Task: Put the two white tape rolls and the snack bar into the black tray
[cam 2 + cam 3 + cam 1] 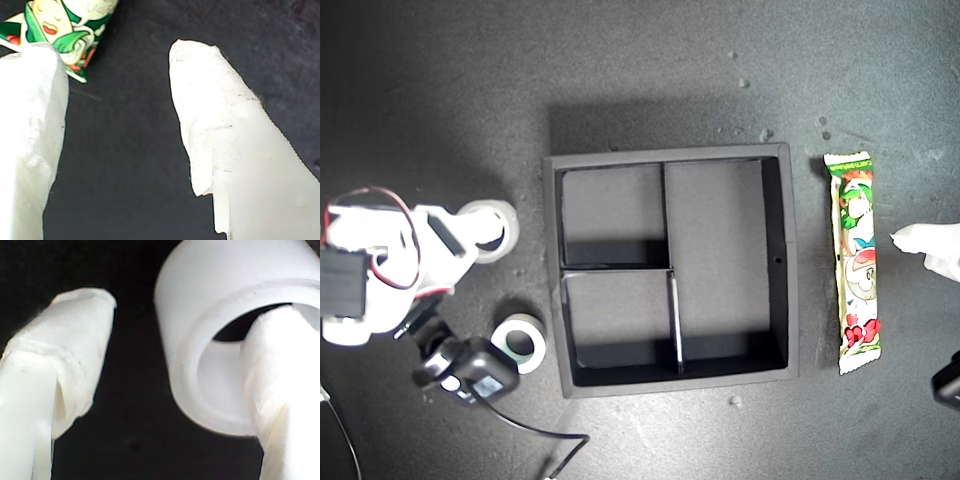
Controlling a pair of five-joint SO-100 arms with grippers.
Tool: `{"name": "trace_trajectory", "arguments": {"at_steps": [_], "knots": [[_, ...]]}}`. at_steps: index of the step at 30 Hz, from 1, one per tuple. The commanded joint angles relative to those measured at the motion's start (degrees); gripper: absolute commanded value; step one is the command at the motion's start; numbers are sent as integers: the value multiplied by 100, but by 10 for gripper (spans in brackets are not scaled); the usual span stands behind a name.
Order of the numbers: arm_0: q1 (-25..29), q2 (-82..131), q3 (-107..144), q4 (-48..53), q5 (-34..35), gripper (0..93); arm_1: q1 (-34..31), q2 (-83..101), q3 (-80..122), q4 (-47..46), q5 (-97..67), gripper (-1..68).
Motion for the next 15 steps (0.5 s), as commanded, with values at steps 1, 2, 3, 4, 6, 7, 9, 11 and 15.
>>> {"name": "trace_trajectory", "arguments": {"at_steps": [1,2,3,4,6,7,9,11,15], "knots": [[-149,-53,44,-378,-35,178,44,9,62,-193,-141,110],[-193,-70,167,-545,-9,176,44,9,105,-255,-202,109],[-237,-88,272,-694,9,174,26,9,141,-325,-281,114],[-272,-97,360,-800,35,172,18,9,185,-396,-334,119],[-325,-97,492,-958,53,167,0,9,290,-519,-431,134],[-352,-79,580,-1055,44,159,-9,9,343,-589,-475,140],[-431,0,729,-1239,9,134,-26,9,422,-712,-571,152],[-501,141,870,-1380,0,98,-62,-18,448,-826,-686,160],[-694,255,1020,-1521,26,30,-158,-589,105,-993,-949,178]]}}
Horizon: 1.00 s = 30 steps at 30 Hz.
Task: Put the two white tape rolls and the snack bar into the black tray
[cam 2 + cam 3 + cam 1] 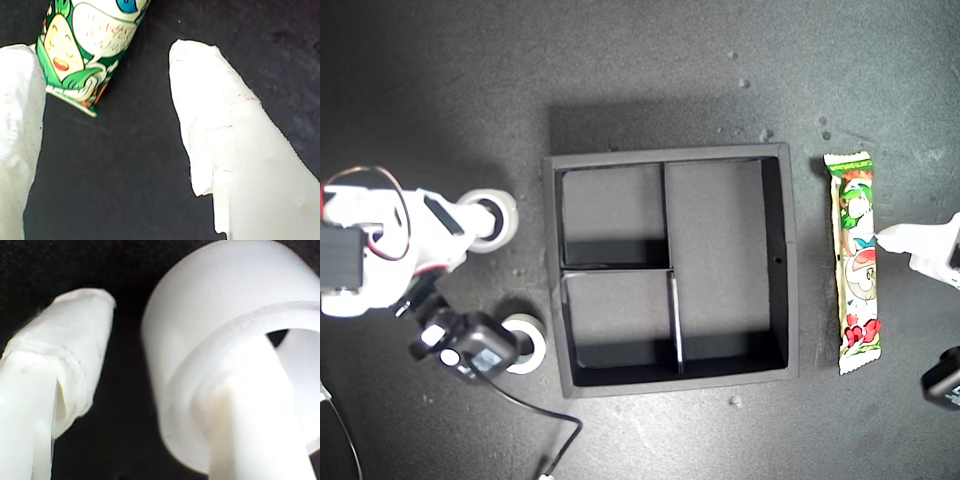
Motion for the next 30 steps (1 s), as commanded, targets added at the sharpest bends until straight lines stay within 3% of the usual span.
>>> {"name": "trace_trajectory", "arguments": {"at_steps": [1,11,16,23,30], "knots": [[-141,88,18,-176,0,20,-70,-686,-598,-97,-1020,185],[-334,545,-237,264,246,1,-97,-3779,-3032,1107,-1195,193],[-501,1134,-483,756,457,1,-202,-4307,-2971,756,-993,170],[-501,1345,-2083,1978,826,1,-290,-4491,-2795,105,-826,88],[-308,360,-4307,3120,940,1,-378,-4482,-3524,1081,-1107,57]]}}
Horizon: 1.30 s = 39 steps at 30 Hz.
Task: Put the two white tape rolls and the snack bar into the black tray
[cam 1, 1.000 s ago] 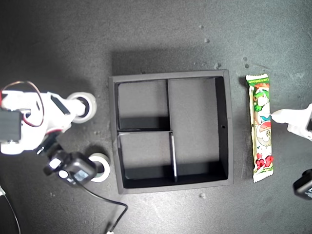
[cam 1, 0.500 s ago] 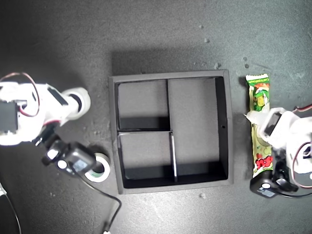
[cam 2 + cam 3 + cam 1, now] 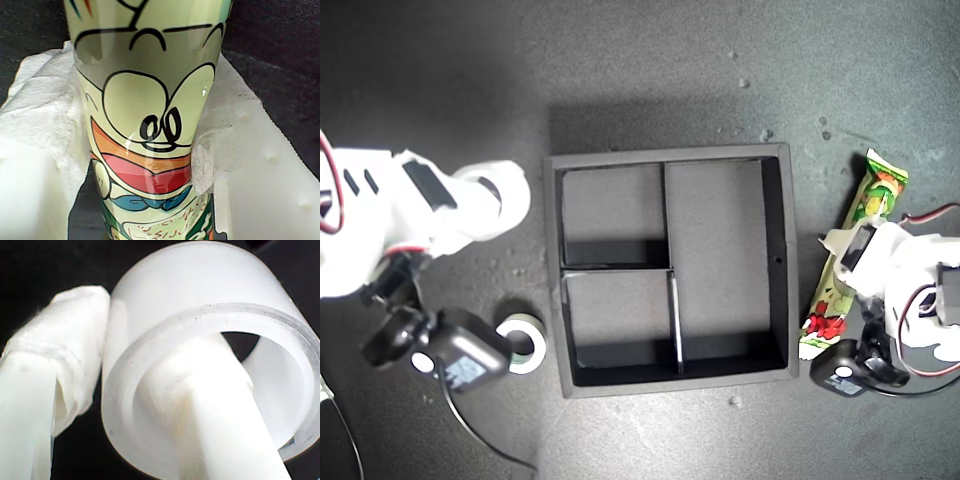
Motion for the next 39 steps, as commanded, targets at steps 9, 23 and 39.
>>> {"name": "trace_trajectory", "arguments": {"at_steps": [9,23,39], "knots": [[404,-2391,-3797,1617,35,1,-475,9,-3023,2777,-1740,48],[492,-4904,-6750,2769,79,1,-299,-1626,-6557,2619,-2865,34],[308,-5739,-7541,3155,97,20,-211,-1898,-6829,2338,-2971,105]]}}
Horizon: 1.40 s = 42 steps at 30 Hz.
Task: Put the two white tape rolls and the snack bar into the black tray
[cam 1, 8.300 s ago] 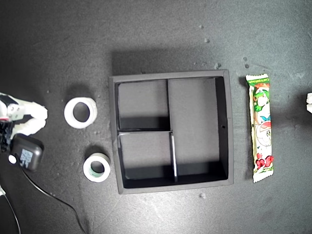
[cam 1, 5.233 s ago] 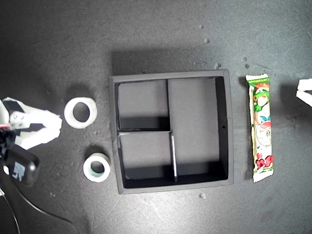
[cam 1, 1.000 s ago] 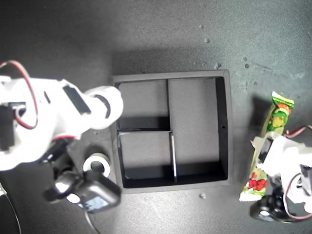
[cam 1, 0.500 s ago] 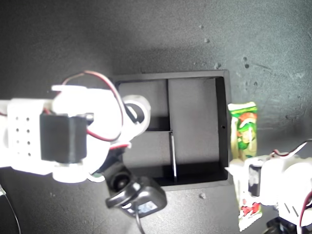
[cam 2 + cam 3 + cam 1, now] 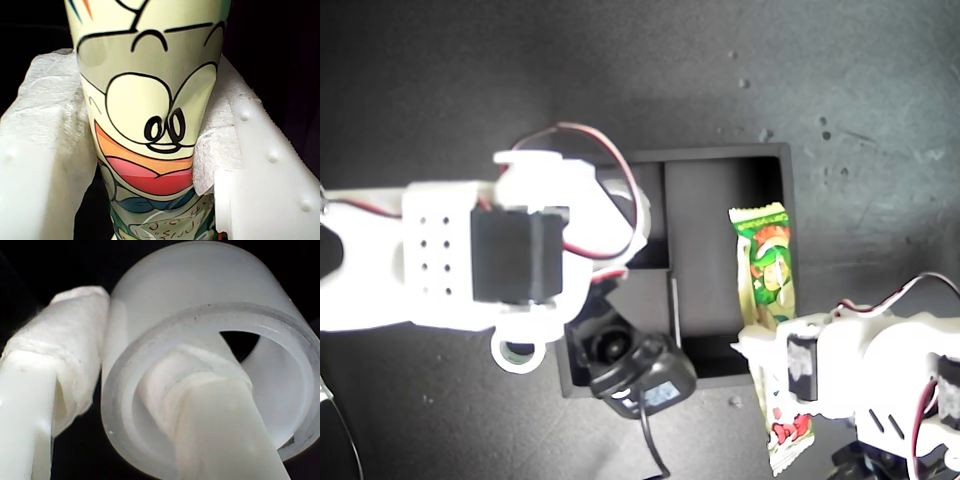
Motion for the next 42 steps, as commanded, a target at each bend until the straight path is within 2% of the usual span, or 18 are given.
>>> {"name": "trace_trajectory", "arguments": {"at_steps": [1,4,14,17,21,22,27,32,37,42], "knots": [[-70,62,-211,114,-35,58,26,70,-193,-97,-35,138],[-26,141,-44,114,-79,137,9,70,-105,-70,-35,195],[79,624,466,123,-70,167,70,70,-193,483,0,245],[158,1441,1107,123,-176,161,167,70,-817,1222,132,199],[562,2733,2145,114,-475,133,387,844,-396,1248,580,20],[721,3041,2426,97,-527,121,466,1125,-149,1248,844,0],[1556,4307,4087,-510,-1292,104,870,3050,1960,1239,2479,-3],[2206,5317,6214,-1942,-2048,118,1090,5186,3973,1230,3727,-4],[2602,5502,7207,-3120,-2320,127,1204,7022,5801,896,4632,-5],[2848,5054,7479,-3894,-2373,133,1283,8859,7875,149,5247,-6]]}}
